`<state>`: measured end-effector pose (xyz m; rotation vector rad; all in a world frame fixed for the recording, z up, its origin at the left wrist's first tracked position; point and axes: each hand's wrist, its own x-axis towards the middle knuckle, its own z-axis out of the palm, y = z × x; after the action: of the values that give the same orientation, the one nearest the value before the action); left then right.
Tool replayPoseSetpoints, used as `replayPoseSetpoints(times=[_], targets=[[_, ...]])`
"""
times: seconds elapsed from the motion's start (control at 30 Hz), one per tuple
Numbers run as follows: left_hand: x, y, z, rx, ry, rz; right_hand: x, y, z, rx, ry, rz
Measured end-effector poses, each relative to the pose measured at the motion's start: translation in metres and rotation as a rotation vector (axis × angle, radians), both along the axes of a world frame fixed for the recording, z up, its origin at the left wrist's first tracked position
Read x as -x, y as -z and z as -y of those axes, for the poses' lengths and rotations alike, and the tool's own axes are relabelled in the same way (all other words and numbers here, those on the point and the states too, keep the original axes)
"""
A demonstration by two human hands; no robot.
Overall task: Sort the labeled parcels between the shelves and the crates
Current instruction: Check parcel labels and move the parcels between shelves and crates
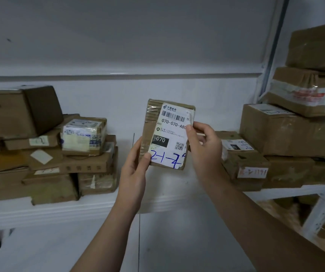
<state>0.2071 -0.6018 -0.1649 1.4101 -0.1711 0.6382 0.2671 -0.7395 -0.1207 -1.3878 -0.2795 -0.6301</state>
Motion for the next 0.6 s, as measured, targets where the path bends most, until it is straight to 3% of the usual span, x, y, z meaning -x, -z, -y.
replayPoseSetpoints(times=[0.17,0.37,0.5,0.6], targets=[[0.015,0.006,-0.025,-0.085,-0.174,-0.055,0.006,0.004,-0.03,0.081,-0.042,0.024],[0.032,0.029,-0.041,-0.449,-0.412,-0.177,0.026,0.059,-0.046,0.289,-0.284,0.048],[0.031,0.031,-0.046,-0.808,-0.443,-0.261,0.026,0.093,-0.045,0.571,-0.294,0.131],[0.033,0.033,-0.048,-0.948,-0.416,-0.28,0.018,0.099,-0.043,0.659,-0.252,0.092]])
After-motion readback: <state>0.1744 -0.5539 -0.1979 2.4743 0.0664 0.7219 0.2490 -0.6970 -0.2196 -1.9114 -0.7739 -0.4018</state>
